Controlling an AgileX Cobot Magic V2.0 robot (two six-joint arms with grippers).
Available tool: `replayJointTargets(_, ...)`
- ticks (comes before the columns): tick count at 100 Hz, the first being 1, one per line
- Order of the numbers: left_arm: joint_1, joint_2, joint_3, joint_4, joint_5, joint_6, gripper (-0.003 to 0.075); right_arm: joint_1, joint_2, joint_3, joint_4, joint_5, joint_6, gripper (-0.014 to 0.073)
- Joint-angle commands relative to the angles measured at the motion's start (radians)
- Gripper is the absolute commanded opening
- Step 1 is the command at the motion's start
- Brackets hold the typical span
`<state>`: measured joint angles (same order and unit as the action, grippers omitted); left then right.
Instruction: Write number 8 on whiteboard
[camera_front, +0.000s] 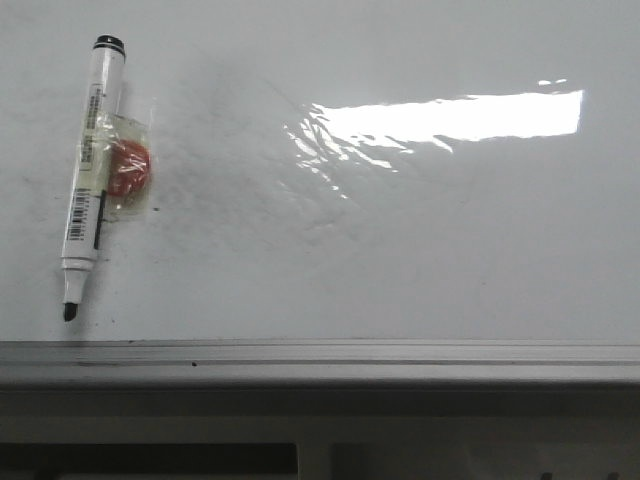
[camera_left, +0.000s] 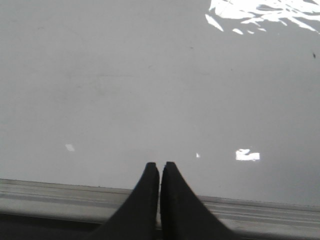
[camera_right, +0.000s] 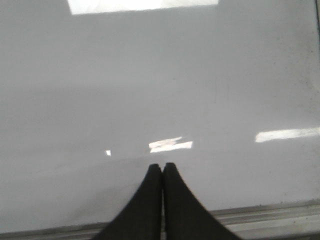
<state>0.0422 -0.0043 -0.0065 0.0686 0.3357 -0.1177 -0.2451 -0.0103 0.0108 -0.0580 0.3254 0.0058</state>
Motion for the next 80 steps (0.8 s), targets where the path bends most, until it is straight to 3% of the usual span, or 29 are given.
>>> replayJointTargets(1, 0.004, -0.028, 0.039, -0.007, -0.052, -0.009, -0.002, 0.0, -0.022, 0.013, 0.006, -0.027, -0.006, -0.0063)
replayJointTargets(56, 0.005, -0.028, 0.039, -0.007, -0.052, -0.009, -0.002, 0.002, -0.022, 0.013, 0.006, -0.027, -0.006, -0.0063)
replayJointTargets(80, 0.005, -0.028, 0.039, -0.007, -0.052, -0.009, -0.002, 0.053, -0.022, 0.013, 0.006, -0.027, -0.006, -0.0063)
